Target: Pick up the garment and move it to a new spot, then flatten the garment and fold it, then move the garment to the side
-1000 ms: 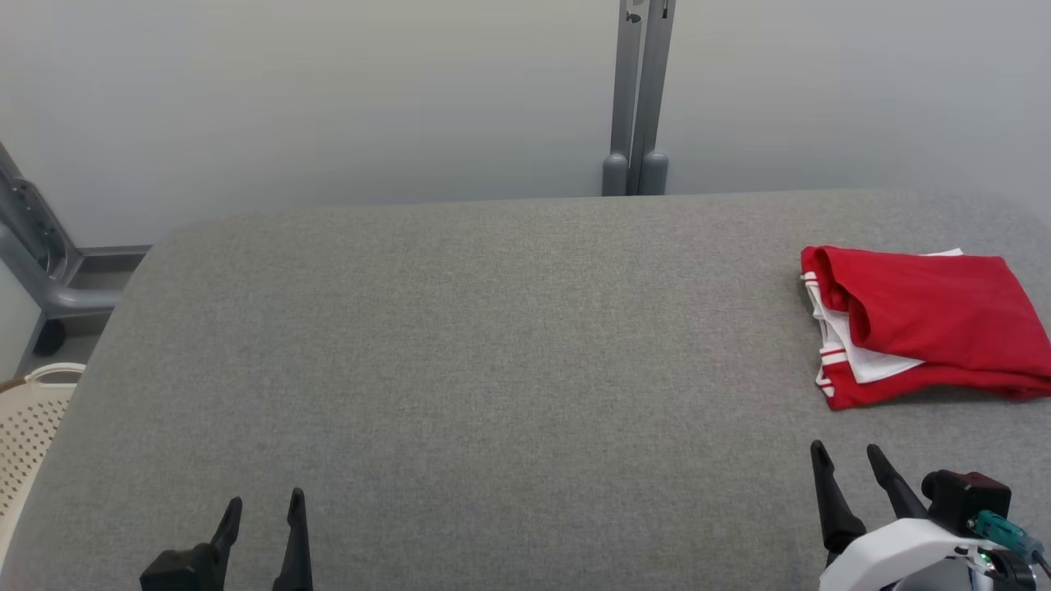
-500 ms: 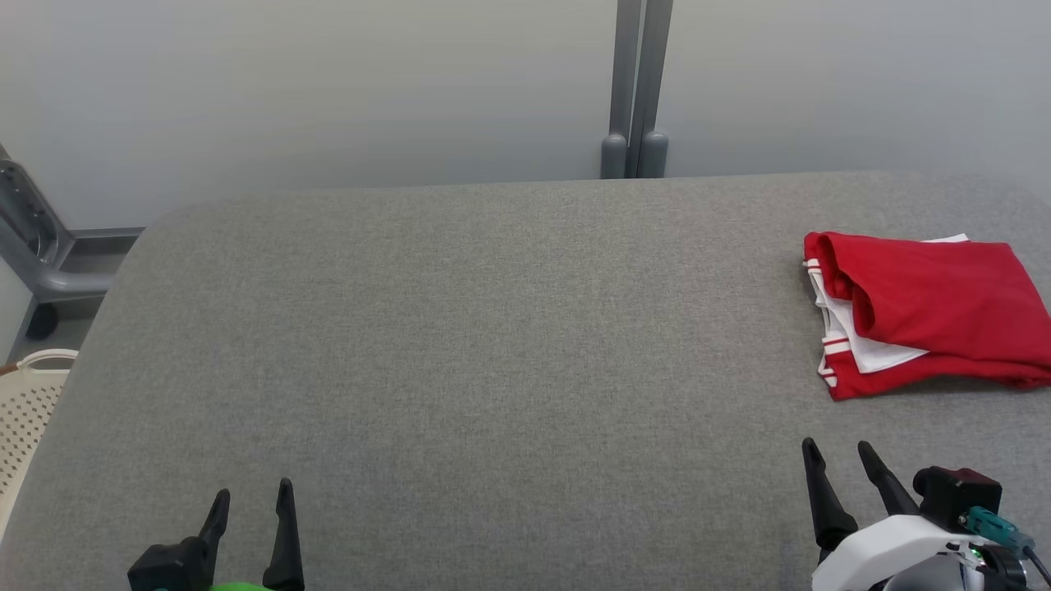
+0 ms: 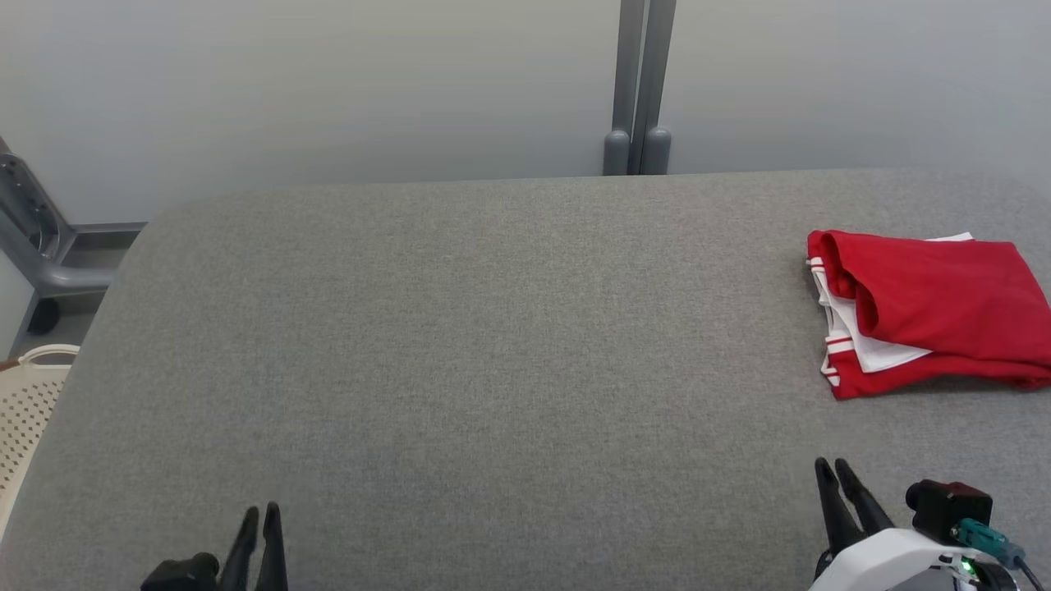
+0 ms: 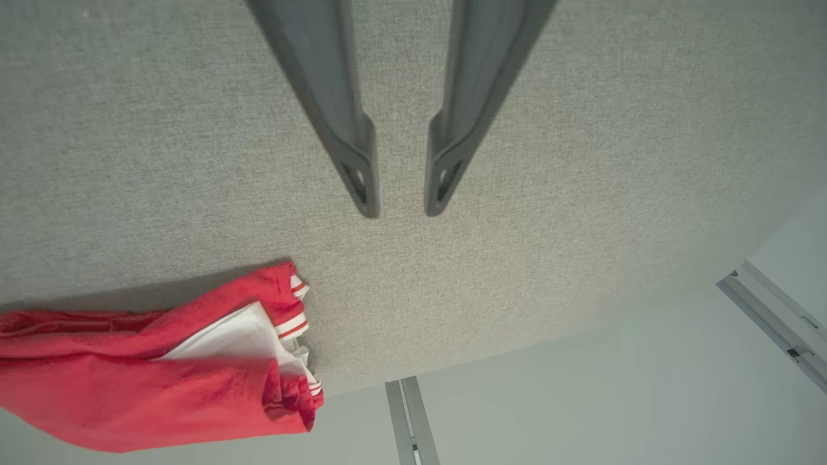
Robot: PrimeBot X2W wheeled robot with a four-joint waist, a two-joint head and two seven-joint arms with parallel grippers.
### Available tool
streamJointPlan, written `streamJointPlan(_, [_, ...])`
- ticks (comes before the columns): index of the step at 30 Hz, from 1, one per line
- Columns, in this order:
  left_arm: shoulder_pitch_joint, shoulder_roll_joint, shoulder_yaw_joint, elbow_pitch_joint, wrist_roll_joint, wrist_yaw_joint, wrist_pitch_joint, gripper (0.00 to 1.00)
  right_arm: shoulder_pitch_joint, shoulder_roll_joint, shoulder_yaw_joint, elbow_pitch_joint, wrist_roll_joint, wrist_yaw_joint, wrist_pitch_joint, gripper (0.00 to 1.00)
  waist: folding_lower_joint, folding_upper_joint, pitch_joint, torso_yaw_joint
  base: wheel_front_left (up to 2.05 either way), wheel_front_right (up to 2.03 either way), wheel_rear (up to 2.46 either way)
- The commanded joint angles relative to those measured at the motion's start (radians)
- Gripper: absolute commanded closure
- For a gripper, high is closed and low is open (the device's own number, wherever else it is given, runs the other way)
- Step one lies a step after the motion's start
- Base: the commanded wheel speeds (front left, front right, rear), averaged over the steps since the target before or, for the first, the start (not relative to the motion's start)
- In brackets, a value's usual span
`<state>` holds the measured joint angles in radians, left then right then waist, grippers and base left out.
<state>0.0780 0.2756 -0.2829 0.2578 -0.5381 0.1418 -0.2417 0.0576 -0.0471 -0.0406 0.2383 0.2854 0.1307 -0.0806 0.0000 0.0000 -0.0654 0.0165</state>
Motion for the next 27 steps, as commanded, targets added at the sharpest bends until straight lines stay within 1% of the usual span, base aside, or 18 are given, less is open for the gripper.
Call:
streamJointPlan(1, [0.016,-0.014,-0.007,0.018,-0.001,0.000,0.004,1.00,0.014,0.005,0.000,0.022,0.003,0.000,0.001,1.00,0.0000,0.0000,0.000,0.000,0.00,0.00,0.00])
streamJointPlan(2, [0.013,-0.020,0.002,0.014,-0.032,-0.008,0.014,1.00,0.010,0.004,-0.007,0.021,0.040,0.000,0.009,1.00,0.0000,0.0000,0.001,0.000,0.00,0.00,0.00])
streamJointPlan(11, [0.000,-0.045,0.043,-0.004,-0.163,-0.040,0.058,1.00,0.019,0.003,-0.019,-0.013,0.205,0.000,0.029,1.00,0.0000,0.0000,0.006,-0.001,0.00,0.00,0.00])
streamJointPlan(12, [0.000,-0.045,0.043,-0.004,-0.163,-0.040,0.058,1.00,0.019,0.003,-0.019,-0.013,0.205,0.000,0.029,1.00,0.0000,0.0000,0.006,-0.001,0.00,0.00,0.00])
streamJointPlan(27, [-0.019,-0.081,0.103,-0.028,-0.352,-0.089,0.121,1.00,0.031,0.001,-0.036,-0.060,0.441,0.000,0.057,1.00,0.0000,0.0000,0.014,-0.003,0.00,0.00,0.00])
